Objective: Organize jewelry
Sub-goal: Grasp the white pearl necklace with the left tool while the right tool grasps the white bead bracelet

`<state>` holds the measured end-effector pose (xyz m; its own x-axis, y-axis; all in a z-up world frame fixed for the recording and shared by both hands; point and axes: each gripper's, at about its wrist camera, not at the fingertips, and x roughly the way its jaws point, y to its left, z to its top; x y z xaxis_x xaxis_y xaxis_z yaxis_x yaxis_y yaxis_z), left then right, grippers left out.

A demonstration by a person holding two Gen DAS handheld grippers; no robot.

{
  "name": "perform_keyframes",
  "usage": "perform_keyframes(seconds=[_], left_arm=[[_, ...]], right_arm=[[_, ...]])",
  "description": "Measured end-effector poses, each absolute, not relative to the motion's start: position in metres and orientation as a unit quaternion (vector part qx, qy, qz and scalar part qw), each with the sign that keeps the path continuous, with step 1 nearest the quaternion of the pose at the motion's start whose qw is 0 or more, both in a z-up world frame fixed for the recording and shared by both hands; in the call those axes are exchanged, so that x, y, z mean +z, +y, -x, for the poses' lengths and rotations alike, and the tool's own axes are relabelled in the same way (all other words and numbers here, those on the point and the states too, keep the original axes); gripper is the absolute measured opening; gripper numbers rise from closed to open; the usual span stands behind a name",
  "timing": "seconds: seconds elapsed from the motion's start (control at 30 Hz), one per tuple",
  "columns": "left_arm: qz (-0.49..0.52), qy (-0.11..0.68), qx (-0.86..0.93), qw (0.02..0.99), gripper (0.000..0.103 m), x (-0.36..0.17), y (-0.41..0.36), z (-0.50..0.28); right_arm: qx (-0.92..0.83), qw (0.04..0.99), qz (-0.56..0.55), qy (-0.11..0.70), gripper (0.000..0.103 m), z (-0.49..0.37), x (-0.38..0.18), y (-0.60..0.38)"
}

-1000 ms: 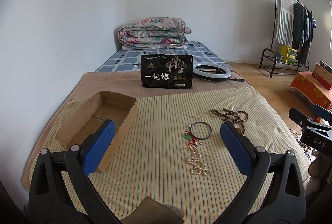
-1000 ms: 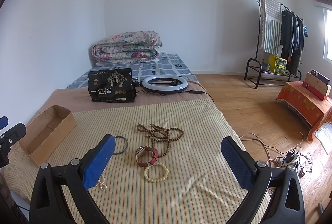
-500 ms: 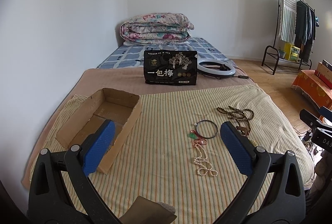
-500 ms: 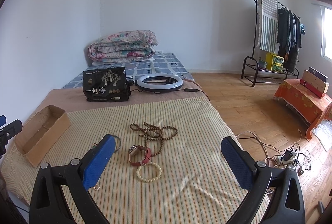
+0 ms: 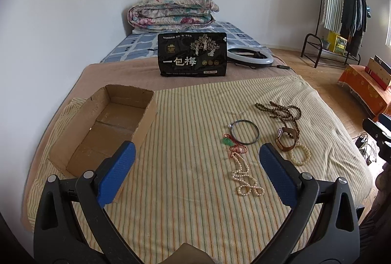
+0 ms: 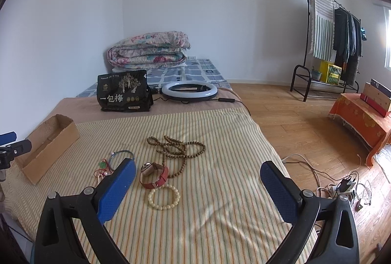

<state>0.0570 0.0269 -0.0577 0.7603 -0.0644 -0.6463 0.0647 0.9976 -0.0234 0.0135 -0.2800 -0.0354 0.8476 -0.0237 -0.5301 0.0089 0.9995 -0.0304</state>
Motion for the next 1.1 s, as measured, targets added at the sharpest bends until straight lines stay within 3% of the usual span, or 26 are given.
perform_keyframes(seconds=[0.1,0.3,0.4,0.47,0.6,0.9,1.1], left_arm=[[-0.001,0.359,-0.048,0.932,0.102,-0.07,0.021,-0.061],[0.006,0.394,-0.091,0.914,0.087,-0.095,0.011,-0.069],[0.007,0.416,-0.108,0.903,0.075,-0.111,0.004,-0.076],[0.009,0.426,-0.123,0.896,0.075,-0.12,0.0,-0.08],[0.014,0.447,-0.135,0.884,0.063,-0.137,-0.009,-0.088],[0.038,0.479,-0.154,0.864,0.058,-0.167,-0.024,-0.108],[0.031,0.494,-0.152,0.855,0.057,-0.183,-0.031,-0.117]], right_arm=[[0.0,0.955,0.011,0.295,0.103,-0.019,-0.043,-0.284],[0.001,0.941,0.023,0.338,0.102,-0.04,-0.076,-0.287],[0.013,0.928,0.004,0.371,0.097,-0.053,-0.088,-0.291],[0.022,0.924,-0.007,0.382,0.095,-0.058,-0.095,-0.291],[0.028,0.917,0.007,0.398,0.091,-0.068,-0.104,-0.283],[0.046,0.901,0.027,0.431,0.081,-0.085,-0.125,-0.269],[0.082,0.896,0.028,0.436,0.081,-0.09,-0.131,-0.257]])
